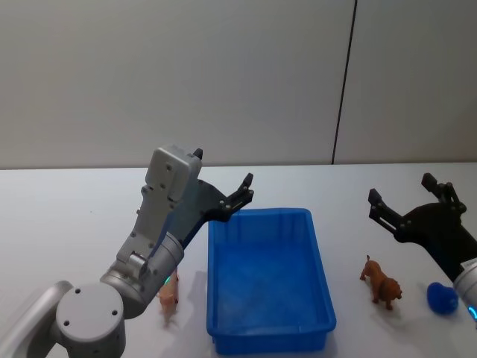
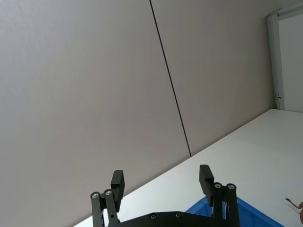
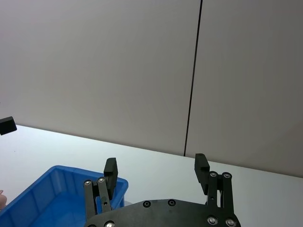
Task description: Pick up the two dolls from the table and place them into the box.
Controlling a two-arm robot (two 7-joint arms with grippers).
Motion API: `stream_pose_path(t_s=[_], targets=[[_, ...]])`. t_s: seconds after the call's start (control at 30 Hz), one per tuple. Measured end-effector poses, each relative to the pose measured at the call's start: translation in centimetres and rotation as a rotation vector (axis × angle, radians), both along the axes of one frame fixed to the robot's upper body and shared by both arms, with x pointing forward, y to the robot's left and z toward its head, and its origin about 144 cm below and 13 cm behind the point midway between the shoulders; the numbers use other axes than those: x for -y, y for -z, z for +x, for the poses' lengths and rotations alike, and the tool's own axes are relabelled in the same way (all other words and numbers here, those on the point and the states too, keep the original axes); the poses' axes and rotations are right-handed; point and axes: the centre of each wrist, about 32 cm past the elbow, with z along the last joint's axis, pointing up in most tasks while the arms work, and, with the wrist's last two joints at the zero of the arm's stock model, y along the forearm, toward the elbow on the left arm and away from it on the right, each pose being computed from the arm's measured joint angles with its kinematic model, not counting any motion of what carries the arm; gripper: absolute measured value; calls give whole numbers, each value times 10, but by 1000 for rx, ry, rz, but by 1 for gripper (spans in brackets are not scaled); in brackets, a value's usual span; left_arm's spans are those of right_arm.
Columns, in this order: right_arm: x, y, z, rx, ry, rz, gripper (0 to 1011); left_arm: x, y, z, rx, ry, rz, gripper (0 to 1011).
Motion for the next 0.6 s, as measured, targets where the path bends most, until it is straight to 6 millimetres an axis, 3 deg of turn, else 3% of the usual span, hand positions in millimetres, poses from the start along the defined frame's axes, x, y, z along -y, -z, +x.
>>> stream_pose_path(t_s=[0.6], targets=[[0, 0, 0, 0, 0, 0, 1001, 0, 0, 0, 0, 0, 0, 1001]])
